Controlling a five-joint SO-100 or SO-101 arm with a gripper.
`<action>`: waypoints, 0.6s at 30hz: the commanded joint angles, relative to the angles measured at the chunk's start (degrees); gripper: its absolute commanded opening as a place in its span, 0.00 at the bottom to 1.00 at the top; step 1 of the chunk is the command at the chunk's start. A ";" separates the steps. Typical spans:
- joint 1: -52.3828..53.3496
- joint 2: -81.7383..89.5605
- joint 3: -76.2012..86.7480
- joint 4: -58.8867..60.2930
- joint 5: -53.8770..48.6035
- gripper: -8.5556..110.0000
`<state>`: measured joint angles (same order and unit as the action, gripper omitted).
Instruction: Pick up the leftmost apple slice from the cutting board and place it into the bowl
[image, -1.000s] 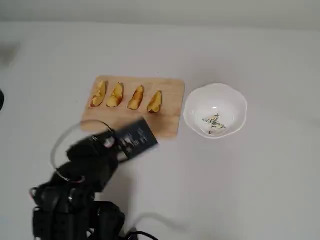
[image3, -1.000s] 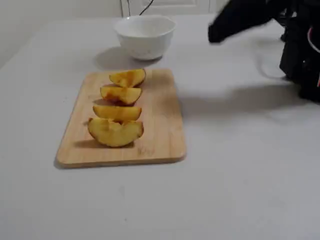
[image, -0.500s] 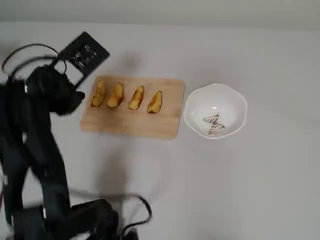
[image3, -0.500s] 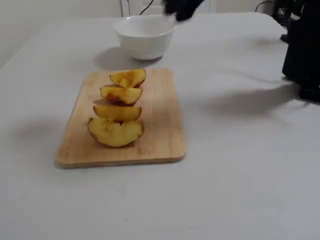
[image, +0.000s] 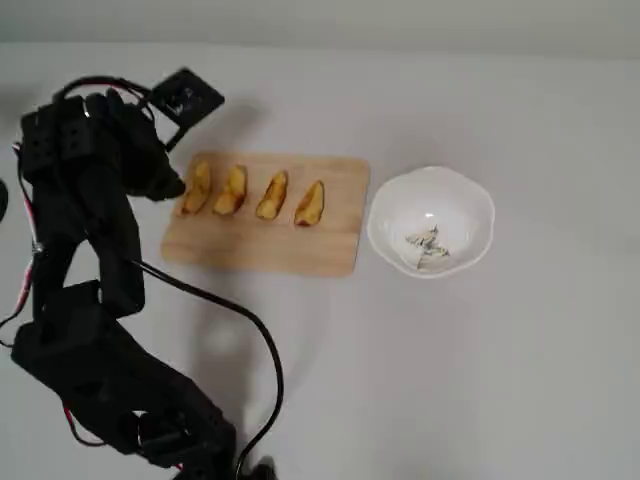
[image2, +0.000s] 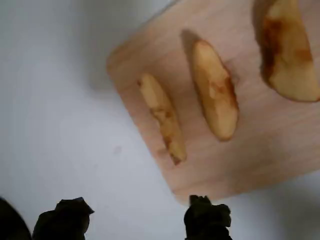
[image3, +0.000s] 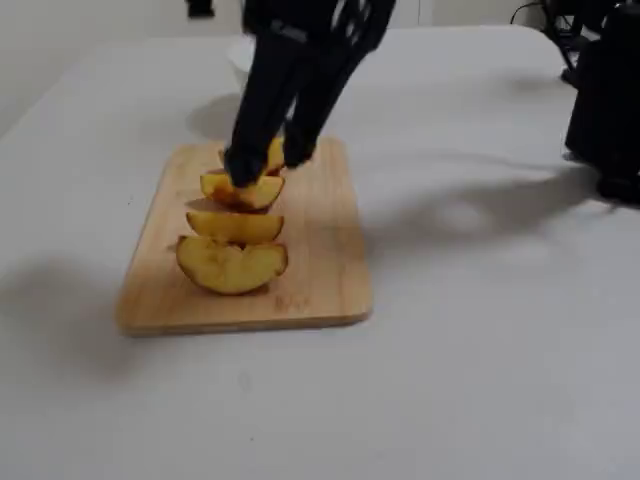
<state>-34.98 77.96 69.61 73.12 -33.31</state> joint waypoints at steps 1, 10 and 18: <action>-0.35 -4.04 -7.12 -0.97 -0.44 0.30; 1.32 -9.40 -8.26 -4.13 -1.23 0.31; 3.43 -12.83 -9.49 -5.62 -2.37 0.31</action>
<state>-33.13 65.04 64.60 68.64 -35.24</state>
